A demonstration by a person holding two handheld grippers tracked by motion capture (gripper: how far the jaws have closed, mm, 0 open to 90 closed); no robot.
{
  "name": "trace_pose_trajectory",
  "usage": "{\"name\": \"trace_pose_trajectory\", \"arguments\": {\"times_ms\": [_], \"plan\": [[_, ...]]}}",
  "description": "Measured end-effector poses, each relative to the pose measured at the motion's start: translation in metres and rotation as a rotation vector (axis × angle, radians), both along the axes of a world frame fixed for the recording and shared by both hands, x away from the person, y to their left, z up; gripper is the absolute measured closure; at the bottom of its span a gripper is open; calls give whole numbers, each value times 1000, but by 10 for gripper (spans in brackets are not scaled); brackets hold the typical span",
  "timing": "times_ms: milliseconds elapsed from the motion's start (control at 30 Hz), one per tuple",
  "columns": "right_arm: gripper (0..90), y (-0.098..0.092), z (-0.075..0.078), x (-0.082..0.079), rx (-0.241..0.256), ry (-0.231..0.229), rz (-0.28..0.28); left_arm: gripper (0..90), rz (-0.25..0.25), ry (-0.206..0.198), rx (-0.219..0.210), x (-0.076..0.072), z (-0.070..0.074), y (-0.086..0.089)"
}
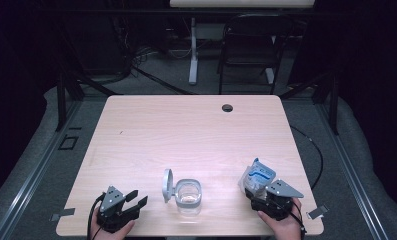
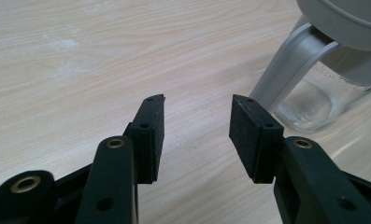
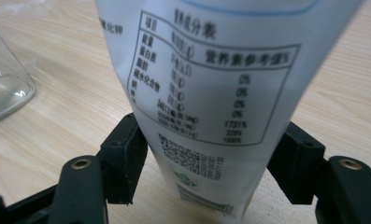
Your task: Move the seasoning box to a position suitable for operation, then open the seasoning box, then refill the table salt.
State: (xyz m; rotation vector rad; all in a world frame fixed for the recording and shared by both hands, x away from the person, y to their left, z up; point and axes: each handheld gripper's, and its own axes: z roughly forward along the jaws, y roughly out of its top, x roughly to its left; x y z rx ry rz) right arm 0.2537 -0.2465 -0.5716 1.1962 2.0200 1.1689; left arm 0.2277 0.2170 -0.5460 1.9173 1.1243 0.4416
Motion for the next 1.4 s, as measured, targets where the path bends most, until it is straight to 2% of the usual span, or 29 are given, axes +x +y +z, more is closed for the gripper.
{"name": "trace_pose_trajectory", "arguments": {"times_ms": [167, 500, 833, 1300, 1400], "plan": [[344, -1, -7, 5, -1, 26, 23, 556, 9, 2, -9, 0, 0, 2], [347, -1, -7, 8, 4, 36, 22, 555, 14, 2, 1, -2, -1, 3], [347, -1, -9, 9, 19, 23, 22, 546, 12, 1, 7, -2, -1, 2], [353, 1, -13, 10, 4, 5, 23, 546, 19, -3, -2, -1, 1, 3], [355, 2, -14, 10, 14, 3, 19, 546, 16, -2, 2, -1, 0, 3]]}}
